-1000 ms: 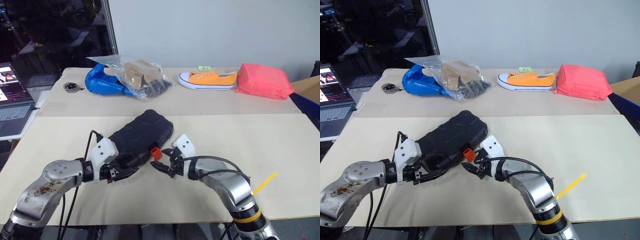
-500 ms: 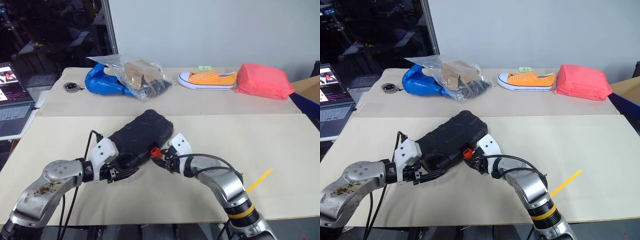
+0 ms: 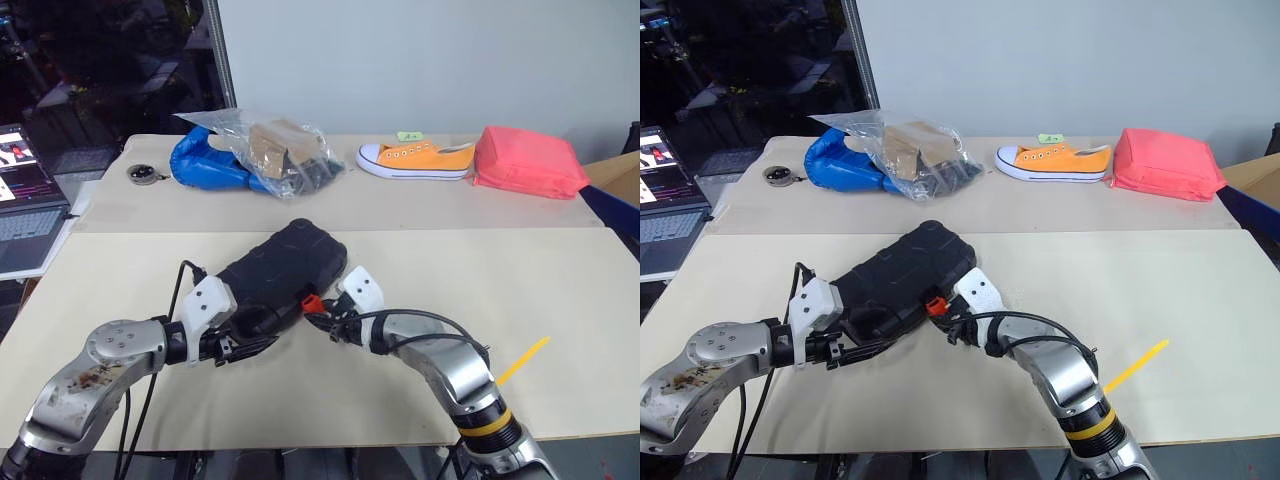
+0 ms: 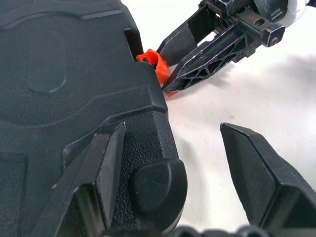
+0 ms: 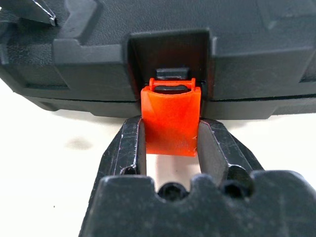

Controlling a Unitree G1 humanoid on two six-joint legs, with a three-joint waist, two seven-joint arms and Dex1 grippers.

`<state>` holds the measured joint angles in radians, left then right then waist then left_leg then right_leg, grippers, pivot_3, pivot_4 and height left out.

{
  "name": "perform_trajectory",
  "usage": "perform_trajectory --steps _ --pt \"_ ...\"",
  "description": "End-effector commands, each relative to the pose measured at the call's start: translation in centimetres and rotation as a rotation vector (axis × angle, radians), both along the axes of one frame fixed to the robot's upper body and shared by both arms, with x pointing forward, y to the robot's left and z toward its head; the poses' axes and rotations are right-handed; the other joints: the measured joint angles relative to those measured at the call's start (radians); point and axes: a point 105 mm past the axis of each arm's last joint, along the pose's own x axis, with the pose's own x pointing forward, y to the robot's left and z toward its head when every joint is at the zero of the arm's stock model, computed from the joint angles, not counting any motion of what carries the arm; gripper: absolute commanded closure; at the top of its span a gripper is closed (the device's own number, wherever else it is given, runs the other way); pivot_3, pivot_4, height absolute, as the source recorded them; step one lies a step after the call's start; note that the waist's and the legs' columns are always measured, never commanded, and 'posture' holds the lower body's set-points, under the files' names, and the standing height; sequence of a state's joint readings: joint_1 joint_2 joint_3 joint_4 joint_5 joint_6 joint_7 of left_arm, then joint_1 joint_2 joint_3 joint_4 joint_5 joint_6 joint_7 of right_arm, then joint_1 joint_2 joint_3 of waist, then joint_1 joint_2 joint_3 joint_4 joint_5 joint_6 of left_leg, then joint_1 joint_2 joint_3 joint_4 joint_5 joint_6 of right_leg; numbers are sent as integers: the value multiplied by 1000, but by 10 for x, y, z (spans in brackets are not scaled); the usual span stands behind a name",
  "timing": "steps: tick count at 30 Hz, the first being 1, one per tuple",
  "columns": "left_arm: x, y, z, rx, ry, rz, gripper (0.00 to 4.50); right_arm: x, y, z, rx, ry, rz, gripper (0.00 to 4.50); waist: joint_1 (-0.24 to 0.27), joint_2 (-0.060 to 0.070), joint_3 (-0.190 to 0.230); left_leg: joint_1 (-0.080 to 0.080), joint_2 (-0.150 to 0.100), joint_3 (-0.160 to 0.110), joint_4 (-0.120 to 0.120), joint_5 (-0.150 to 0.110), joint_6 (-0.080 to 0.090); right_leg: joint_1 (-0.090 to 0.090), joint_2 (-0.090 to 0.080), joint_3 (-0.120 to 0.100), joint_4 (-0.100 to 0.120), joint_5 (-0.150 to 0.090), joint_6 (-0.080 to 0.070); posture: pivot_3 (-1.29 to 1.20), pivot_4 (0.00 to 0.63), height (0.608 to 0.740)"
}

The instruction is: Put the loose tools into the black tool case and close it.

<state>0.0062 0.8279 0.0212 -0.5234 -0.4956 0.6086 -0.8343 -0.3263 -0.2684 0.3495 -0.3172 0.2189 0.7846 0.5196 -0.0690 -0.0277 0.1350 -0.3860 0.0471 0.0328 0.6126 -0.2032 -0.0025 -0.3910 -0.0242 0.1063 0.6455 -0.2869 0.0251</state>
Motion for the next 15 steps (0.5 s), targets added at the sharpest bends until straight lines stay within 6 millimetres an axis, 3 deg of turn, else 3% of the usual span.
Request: perform_trajectory --steps 1,11,13,15 --pt "-11 11 -41 66 185 43 1228 1 8 34 84 -140 34 3337 0 0 0 0 0 0 0 0 0 0 0 0 0 0 0 0 150 740" --pt "-12 10 -42 68 184 41 1228 2 17 33 107 -105 72 3337 -1 0 0 0 0 0 0 0 0 0 0 0 0 0 0 0 150 740" --pt "-12 10 -42 68 184 42 1228 0 16 31 105 -95 75 2323 -1 0 0 0 0 0 0 0 0 0 0 0 0 0 0 0 150 740" --pt "-12 10 -42 67 183 44 1228 0 12 30 98 -88 64 2190 -1 0 0 1 0 0 0 0 0 0 0 0 0 0 0 0 150 740"
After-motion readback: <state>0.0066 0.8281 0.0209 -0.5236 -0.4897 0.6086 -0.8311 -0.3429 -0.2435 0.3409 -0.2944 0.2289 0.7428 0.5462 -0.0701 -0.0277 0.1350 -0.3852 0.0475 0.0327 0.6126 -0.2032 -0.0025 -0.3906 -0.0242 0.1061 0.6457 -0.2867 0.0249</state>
